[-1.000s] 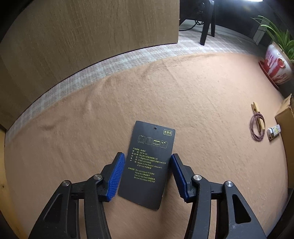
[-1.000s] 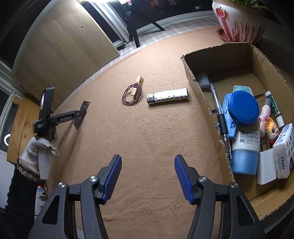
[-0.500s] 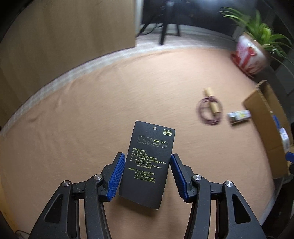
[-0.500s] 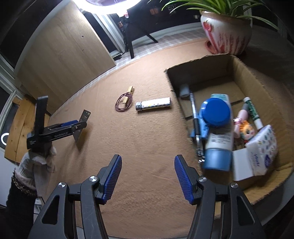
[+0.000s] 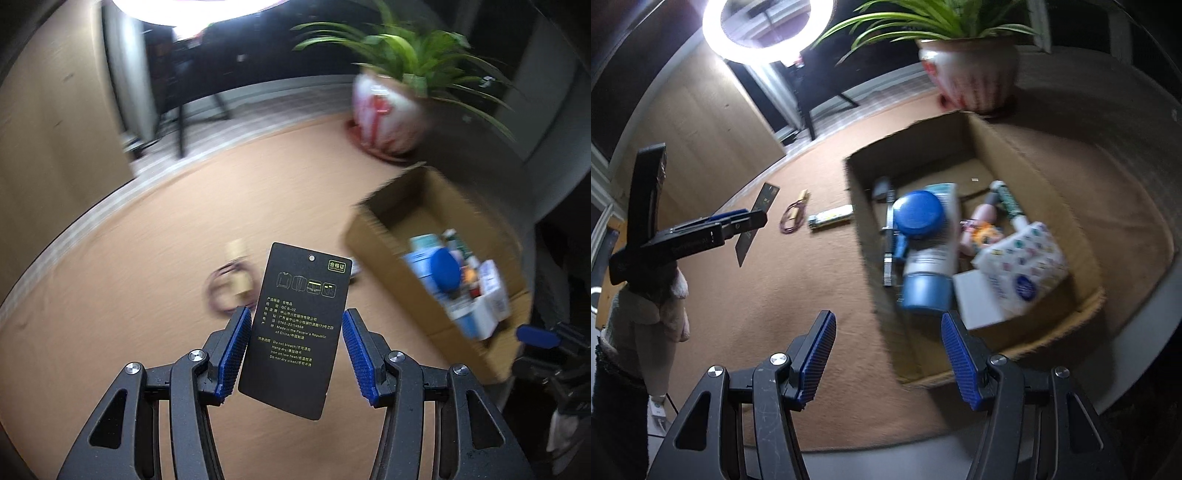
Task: Organize objects
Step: 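Carry the black card into the box and open the left tool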
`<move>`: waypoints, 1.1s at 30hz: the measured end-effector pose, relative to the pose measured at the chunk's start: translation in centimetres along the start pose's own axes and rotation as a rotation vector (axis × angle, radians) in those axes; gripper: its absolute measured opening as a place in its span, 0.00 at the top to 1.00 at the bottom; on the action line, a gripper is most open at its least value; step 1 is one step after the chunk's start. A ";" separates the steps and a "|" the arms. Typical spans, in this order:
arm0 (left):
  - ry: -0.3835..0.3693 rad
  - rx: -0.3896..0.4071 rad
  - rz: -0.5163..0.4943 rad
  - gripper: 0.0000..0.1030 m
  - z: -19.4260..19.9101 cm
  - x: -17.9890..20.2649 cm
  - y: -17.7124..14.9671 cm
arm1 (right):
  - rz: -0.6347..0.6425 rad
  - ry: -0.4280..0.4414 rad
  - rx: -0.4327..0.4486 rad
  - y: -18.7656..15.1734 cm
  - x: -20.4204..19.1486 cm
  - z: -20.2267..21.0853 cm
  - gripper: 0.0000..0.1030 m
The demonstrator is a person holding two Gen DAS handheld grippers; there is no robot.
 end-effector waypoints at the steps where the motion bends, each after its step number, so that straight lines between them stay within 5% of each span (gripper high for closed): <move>1: -0.010 -0.002 -0.021 0.46 -0.4 1.3 0.5 | -0.006 -0.003 0.002 -0.1 0.4 0.1 0.46; 16: -0.145 -0.052 -0.182 0.46 -6.9 15.2 4.2 | -0.081 -0.047 0.017 -0.9 5.3 1.2 0.46; 29: -0.171 -0.090 -0.207 0.46 -8.7 17.8 3.9 | -0.076 -0.037 0.006 -1.1 5.1 0.6 0.46; 32: -0.185 -0.117 -0.200 0.18 -8.9 17.9 3.6 | -0.075 -0.034 0.003 -1.1 4.9 0.5 0.46; 33: -0.183 -0.111 -0.200 0.16 -8.8 17.8 3.6 | -0.074 -0.032 0.001 -1.1 4.8 0.4 0.46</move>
Point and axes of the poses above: each gripper's, at about its wrist camera, not at the fingertips, and z roughly against the way its jaws point, x to its right, y to its top, the point moved 4 cm from there along -z, roughly the way its jaws point, and after that the axes turned 7 degrees about -y, right-handed, at the moved point
